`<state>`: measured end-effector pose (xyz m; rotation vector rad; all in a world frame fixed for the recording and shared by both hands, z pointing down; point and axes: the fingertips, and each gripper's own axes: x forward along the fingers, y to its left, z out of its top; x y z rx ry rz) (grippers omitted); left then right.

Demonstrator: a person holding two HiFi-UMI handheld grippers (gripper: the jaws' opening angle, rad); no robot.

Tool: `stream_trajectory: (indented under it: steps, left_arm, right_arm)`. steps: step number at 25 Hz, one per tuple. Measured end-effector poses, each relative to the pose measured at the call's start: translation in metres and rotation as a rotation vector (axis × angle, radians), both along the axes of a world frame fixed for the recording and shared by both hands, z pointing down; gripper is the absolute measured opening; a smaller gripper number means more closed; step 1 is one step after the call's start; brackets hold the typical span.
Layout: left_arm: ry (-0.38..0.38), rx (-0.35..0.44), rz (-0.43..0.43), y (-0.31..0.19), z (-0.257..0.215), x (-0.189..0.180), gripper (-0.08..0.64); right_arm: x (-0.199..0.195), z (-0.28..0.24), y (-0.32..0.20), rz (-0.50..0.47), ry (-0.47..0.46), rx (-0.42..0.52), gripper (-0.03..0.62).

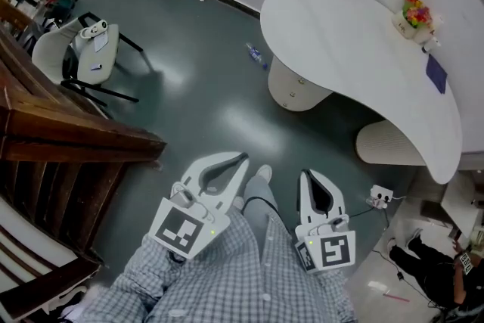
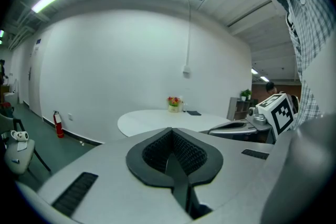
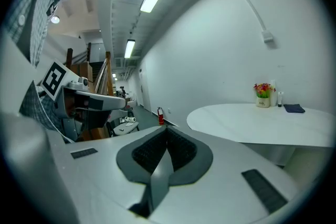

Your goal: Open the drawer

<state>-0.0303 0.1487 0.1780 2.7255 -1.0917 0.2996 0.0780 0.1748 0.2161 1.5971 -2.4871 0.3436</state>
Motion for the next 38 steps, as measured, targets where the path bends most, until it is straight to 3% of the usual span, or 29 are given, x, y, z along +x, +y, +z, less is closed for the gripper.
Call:
stream_trajectory:
  steps: [4,10,17,23,29,34,38]
  left_arm:
    - [0.009,-0.01,-0.028,-0.03,0.001,0.009,0.002]
    - [-0.006,-0.032,-0.066,-0.069,0.007,0.031,0.003]
    - [-0.017,-0.091,-0.095,-0.09,0.026,0.041,0.002]
    - [-0.036,-0.096,-0.038,-0.113,0.041,0.043,0.002]
    - [0.021,-0.135,-0.01,-0.139,0.066,0.037,0.002]
    - [-0.094,-0.097,0.11,-0.154,0.095,0.039,0.002]
    - [-0.098,-0.097,0.125,-0.173,0.122,0.031,0.002]
  right_arm:
    - [0.011,-0.001,-0.034,-0.028,0.018,0.003,0.008]
    - [0.021,-0.008,-0.069,-0.108,0.126,0.082,0.008]
    - [0.03,0.01,-0.096,-0.149,0.157,0.053,0.008]
    - [0.016,0.039,-0.099,-0.164,0.098,-0.059,0.008]
    - [0.008,0.068,-0.109,-0.128,0.111,-0.13,0.008]
    - [0.008,0.101,-0.129,-0.121,0.123,-0.182,0.008]
    - [0.013,0.131,-0.155,-0.061,0.093,-0.213,0.008]
